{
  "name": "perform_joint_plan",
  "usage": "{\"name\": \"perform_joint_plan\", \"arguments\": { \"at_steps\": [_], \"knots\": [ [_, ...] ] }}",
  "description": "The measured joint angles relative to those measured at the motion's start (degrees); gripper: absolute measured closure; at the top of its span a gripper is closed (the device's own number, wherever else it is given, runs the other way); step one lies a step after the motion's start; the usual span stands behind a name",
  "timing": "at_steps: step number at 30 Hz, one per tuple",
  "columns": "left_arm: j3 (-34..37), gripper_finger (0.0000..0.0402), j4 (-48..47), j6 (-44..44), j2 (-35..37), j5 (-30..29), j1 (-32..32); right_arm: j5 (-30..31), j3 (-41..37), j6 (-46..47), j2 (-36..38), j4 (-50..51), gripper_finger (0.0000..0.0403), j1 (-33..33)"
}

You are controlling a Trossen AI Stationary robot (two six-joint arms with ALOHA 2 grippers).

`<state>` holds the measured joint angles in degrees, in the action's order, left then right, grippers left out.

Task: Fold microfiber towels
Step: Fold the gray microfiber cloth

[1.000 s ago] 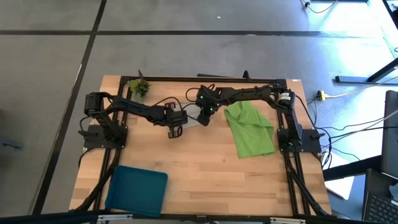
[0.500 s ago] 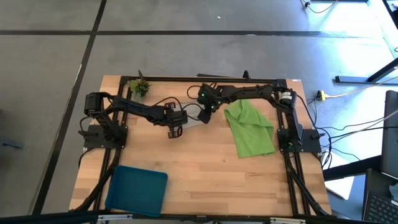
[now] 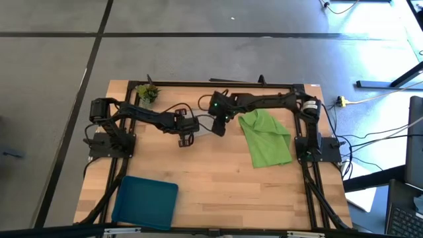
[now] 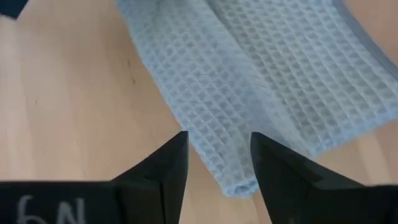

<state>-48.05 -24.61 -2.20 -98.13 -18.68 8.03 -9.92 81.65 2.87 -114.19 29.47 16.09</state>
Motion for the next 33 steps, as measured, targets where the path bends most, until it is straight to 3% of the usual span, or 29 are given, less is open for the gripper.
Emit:
{"name": "perform_joint_plan", "arguments": {
  "at_steps": [11, 20, 33],
  "knots": [
    [0.0, 0.0401, 0.6, 0.1, 0.0, 0.9, -4.6, -0.1, -4.5, -0.4, 0.0, -4.2, 0.023, -5.5],
    [0.0, 0.0401, 1.0, 0.7, 0.0, 2.9, -10.2, 3.5, -10.3, 0.8, 0.0, -10.7, 0.023, -9.9],
    [0.0, 0.0401, 1.3, 1.6, 0.0, 0.6, -11.9, 4.3, -14.7, 2.8, 0.3, -17.2, 0.023, -10.8]
  ]
}}
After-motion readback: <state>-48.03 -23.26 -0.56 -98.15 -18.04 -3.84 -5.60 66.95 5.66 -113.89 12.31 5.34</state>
